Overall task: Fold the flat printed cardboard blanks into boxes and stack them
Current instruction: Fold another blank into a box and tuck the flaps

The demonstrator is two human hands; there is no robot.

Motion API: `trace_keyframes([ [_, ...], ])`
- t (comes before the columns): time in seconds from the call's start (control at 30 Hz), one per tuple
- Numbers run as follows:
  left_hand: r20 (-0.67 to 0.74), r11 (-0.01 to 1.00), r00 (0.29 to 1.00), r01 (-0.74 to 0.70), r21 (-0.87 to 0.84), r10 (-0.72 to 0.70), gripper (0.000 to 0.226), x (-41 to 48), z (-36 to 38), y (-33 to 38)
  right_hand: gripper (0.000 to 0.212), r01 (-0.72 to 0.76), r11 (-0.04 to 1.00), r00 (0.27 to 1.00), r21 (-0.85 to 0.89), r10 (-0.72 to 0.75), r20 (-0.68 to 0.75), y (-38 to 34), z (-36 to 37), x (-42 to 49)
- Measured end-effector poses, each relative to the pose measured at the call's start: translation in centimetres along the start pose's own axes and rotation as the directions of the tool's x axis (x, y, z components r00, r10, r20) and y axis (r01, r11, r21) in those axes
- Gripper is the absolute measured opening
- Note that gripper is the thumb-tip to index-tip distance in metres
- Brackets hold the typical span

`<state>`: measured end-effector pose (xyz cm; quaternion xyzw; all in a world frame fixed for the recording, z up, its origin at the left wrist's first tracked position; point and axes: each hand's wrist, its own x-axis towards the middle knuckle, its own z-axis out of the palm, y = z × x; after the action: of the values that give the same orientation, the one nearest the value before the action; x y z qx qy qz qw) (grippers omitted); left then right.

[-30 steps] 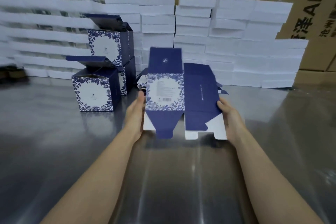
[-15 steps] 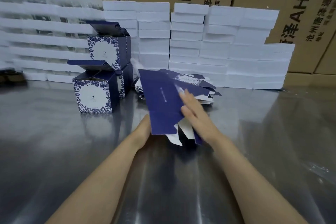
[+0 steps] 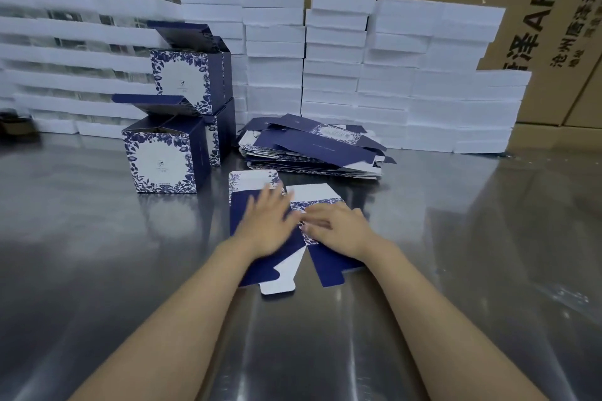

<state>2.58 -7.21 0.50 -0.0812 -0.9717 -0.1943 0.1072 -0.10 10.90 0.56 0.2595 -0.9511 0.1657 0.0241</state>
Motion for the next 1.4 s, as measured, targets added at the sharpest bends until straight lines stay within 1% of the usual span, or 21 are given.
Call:
trace_keyframes([
  [0.03,0.152,0.995,0.988,-0.001,0.102,-0.015,0.056,-0.1,1.0,0.8,0.029,-0.029,0.999,0.997,0.046,0.032,-0.074,-0.1,0.0,0.1],
  [0.1,0.260,0.982,0.965,-0.013,0.187,-0.037,0.059,-0.3,2.1,2.3,0.022,-0.122,0.979,0.950,0.163,0.163,-0.267,-0.2,-0.3,0.6],
  [0.17,0.274,0.981,0.962,-0.047,0.189,-0.007,0.061,-0.6,2.6,3.4,0.029,-0.206,0.970,0.901,0.130,0.240,-0.361,-0.2,-0.3,1.5],
  [0.23,0.279,0.977,0.960,-0.056,0.206,-0.004,0.063,-0.7,2.7,3.8,0.055,-0.240,0.969,0.904,0.049,0.242,-0.353,0.2,-0.2,2.5],
  [0.3,0.278,0.975,0.960,-0.034,0.222,-0.030,0.064,-0.6,2.7,3.9,0.077,-0.221,0.972,0.898,0.076,0.234,-0.374,0.8,-0.4,3.4],
  [0.4,0.284,0.977,0.958,-0.018,0.214,-0.044,0.065,-0.3,2.7,4.0,0.083,-0.209,0.976,0.871,0.061,0.214,-0.442,2.4,-0.7,4.9],
  [0.47,0.273,0.976,0.960,-0.006,0.216,-0.055,0.065,0.1,2.9,4.2,0.076,-0.223,0.969,0.867,0.104,0.246,-0.434,3.6,-0.8,5.8],
  [0.53,0.267,0.975,0.961,0.008,0.221,-0.068,0.065,0.5,3.0,4.3,0.058,-0.252,0.954,0.825,0.161,0.299,-0.480,4.5,-0.9,6.6],
  [0.57,0.263,0.975,0.962,0.014,0.222,-0.074,0.065,0.7,3.1,4.3,0.047,-0.232,0.952,0.775,0.202,0.306,-0.553,4.9,-0.9,6.9],
  [0.63,0.253,0.974,0.964,0.026,0.224,-0.083,0.065,0.9,3.1,4.3,0.029,-0.109,0.960,0.644,0.259,0.266,-0.717,5.3,-1.1,7.6],
  [0.7,0.244,0.974,0.965,0.037,0.225,-0.093,0.065,0.9,3.2,4.4,0.019,-0.004,0.944,0.548,0.331,0.279,-0.789,5.8,-1.2,8.2],
  [0.83,0.238,0.971,0.965,0.057,0.230,-0.113,0.066,0.9,3.2,4.4,0.012,0.090,0.803,0.515,0.589,0.469,-0.718,7.0,-1.8,9.3],
  [0.93,0.238,0.972,0.964,0.069,0.223,-0.122,0.066,1.0,3.3,4.5,0.012,0.175,0.750,0.437,0.638,0.521,-0.733,7.5,-2.3,9.6],
  [0.97,0.237,0.972,0.963,0.072,0.223,-0.125,0.066,1.0,3.3,4.5,0.013,0.199,0.747,0.437,0.634,0.511,-0.740,7.6,-2.3,9.8],
  [1.0,0.238,0.972,0.963,0.074,0.224,-0.128,0.066,1.0,3.3,4.5,0.013,0.200,0.752,0.471,0.628,0.489,-0.735,7.8,-2.2,10.0],
  [1.1,0.235,0.970,0.963,0.072,0.231,-0.128,0.065,1.0,3.3,4.5,0.010,0.123,0.738,0.647,0.664,0.447,-0.617,7.9,-2.0,10.6],
  [1.17,0.229,0.970,0.965,0.073,0.231,-0.127,0.065,1.0,3.3,4.5,0.021,0.061,0.684,0.663,0.727,0.517,-0.542,8.4,-2.3,11.1],
  [1.23,0.227,0.970,0.966,0.073,0.231,-0.126,0.065,1.1,3.4,4.4,0.037,-0.124,0.680,0.667,0.722,0.596,-0.447,8.9,-2.7,11.4],
  [1.27,0.227,0.970,0.966,0.073,0.230,-0.126,0.066,1.1,3.5,4.4,0.041,-0.225,0.705,0.704,0.672,0.595,-0.388,9.0,-2.7,11.5],
  [1.33,0.227,0.971,0.966,0.073,0.228,-0.126,0.066,1.3,3.6,4.3,0.044,-0.360,0.808,0.798,0.466,0.526,-0.296,8.8,-2.3,11.9],
  [1.4,0.232,0.974,0.965,0.068,0.216,-0.119,0.066,1.4,3.5,4.1,0.048,-0.392,0.873,0.828,0.289,0.472,-0.303,8.4,-1.8,12.4],
])
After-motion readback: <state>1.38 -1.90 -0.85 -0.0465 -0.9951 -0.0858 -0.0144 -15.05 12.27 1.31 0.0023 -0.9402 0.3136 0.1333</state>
